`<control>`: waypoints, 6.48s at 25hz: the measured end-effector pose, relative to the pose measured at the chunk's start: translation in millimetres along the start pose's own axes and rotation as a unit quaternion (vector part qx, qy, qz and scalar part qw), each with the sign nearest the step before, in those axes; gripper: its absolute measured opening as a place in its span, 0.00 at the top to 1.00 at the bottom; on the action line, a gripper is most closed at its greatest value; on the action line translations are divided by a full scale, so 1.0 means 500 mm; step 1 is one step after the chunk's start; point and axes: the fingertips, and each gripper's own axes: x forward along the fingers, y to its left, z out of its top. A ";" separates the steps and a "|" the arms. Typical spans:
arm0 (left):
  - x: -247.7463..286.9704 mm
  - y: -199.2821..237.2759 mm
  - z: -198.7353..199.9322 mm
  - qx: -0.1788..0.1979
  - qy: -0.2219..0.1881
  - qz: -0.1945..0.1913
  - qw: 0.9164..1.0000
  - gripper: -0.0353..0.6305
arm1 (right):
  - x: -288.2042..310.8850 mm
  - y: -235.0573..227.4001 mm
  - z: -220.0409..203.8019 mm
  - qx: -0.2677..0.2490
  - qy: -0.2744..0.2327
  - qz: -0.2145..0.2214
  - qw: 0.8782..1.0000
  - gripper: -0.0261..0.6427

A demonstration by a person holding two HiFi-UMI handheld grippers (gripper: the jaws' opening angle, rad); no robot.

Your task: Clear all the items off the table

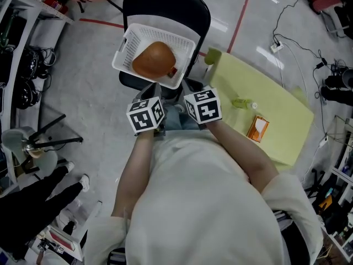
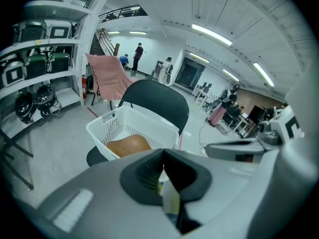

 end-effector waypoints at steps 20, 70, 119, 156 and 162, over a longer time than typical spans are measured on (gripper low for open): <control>-0.081 -0.024 -0.063 0.028 0.015 -0.053 0.998 0.93 | -0.073 0.105 -0.066 -0.003 -0.011 -0.003 1.000 0.96; -0.176 -0.248 -0.268 0.168 0.104 -0.209 0.958 0.93 | -0.365 0.052 -0.346 0.203 -0.077 -0.183 0.959 0.96; 0.113 -0.687 -0.619 0.199 0.213 -0.168 0.942 0.93 | -0.510 -0.554 -0.857 0.289 0.064 -0.250 0.922 0.75; 0.238 -0.688 -0.782 0.197 0.279 -0.145 0.928 0.93 | -0.304 -0.686 -1.100 0.351 0.177 -0.194 0.899 0.24; 0.223 -0.687 -0.768 0.199 0.274 -0.150 0.929 0.93 | -0.312 -0.682 -1.093 0.346 0.182 -0.207 0.897 0.27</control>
